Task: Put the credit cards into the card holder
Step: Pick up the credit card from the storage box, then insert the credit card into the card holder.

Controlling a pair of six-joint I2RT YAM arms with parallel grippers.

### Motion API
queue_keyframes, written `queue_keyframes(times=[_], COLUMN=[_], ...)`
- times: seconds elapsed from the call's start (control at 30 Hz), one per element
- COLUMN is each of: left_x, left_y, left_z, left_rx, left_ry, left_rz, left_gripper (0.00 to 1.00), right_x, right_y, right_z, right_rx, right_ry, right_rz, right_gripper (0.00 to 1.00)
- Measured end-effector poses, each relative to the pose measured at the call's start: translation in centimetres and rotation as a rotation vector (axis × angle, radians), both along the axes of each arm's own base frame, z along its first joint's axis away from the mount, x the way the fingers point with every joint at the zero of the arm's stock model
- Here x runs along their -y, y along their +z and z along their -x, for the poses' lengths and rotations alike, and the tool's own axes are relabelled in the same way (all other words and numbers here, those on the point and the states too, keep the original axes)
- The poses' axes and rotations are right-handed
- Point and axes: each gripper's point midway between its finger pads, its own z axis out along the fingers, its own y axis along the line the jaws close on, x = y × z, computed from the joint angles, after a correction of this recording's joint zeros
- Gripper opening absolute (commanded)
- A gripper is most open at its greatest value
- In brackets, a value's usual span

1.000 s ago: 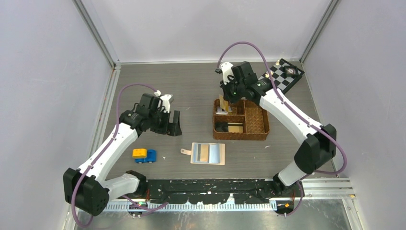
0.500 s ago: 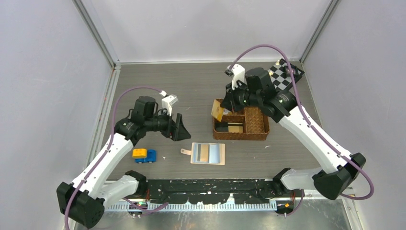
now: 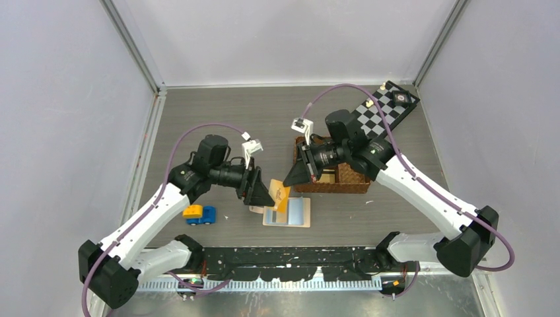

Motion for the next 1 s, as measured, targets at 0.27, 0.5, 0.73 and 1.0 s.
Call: queue_keyframes(times=[0.27, 0.5, 0.73, 1.0], left_x=[0.8, 1.0, 0.5, 0.3], left_y=[0.9, 1.3, 2.2, 1.7], left_z=[1.5, 1.4, 1.1, 0.3], left_rx=[-0.068, -0.053, 0.027, 0.032], left_ry=[-0.077, -0.074, -0.023, 0.030], left_rz=[0.068, 0.091, 0.103, 0.079], left_gripper=[0.00, 0.00, 0.00, 0.39], right_x=[-0.9, -0.8, -0.9, -2.1], right_y=[0.0, -1.0, -2.2, -2.2], right_z=[0.4, -0.6, -0.1, 0.2], right_rx=[-0.020, -0.005, -0.053, -0.100], right_ry=[0.043, -0.055, -0.107, -0.115], right_rz=[-0.023, -0.021, -0.083, -0.159], right_gripper=[0.37, 0.63, 0.45, 0.01])
